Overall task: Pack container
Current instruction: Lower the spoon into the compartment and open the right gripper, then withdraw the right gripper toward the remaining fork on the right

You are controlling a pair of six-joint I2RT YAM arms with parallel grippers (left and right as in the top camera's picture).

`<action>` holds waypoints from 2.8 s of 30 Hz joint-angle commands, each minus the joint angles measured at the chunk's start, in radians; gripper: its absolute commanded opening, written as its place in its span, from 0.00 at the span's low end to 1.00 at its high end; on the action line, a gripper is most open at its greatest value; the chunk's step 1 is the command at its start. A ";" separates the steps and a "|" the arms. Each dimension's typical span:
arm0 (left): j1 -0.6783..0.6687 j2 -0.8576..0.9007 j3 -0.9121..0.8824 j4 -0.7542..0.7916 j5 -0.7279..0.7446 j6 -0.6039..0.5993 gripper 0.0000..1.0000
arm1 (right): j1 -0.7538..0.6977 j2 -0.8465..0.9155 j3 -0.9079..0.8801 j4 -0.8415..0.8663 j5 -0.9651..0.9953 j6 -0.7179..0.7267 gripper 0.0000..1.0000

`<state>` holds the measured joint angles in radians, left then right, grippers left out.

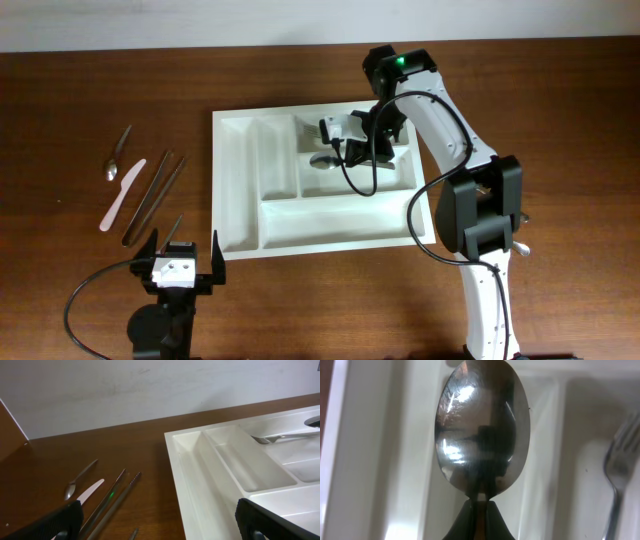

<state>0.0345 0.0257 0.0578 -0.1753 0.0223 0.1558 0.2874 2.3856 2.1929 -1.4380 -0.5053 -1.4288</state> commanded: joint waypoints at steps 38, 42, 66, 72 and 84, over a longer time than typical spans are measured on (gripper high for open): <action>-0.004 -0.008 -0.008 0.003 0.004 -0.012 0.99 | -0.006 -0.026 0.018 0.020 -0.064 0.084 0.54; -0.004 -0.008 -0.008 0.003 0.004 -0.012 0.99 | -0.007 -0.029 0.184 -0.084 -0.063 0.091 0.55; -0.004 -0.008 -0.008 0.003 0.004 -0.012 0.99 | -0.142 -0.028 0.364 -0.201 0.417 0.941 0.99; -0.004 -0.008 -0.008 0.003 0.004 -0.012 0.99 | -0.269 -0.028 0.364 -0.182 0.379 0.979 0.99; -0.004 -0.008 -0.008 0.003 0.004 -0.012 0.99 | -0.382 -0.027 0.317 -0.159 0.295 0.978 0.99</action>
<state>0.0345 0.0257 0.0578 -0.1753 0.0223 0.1558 -0.0834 2.3722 2.5290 -1.6051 -0.1738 -0.4660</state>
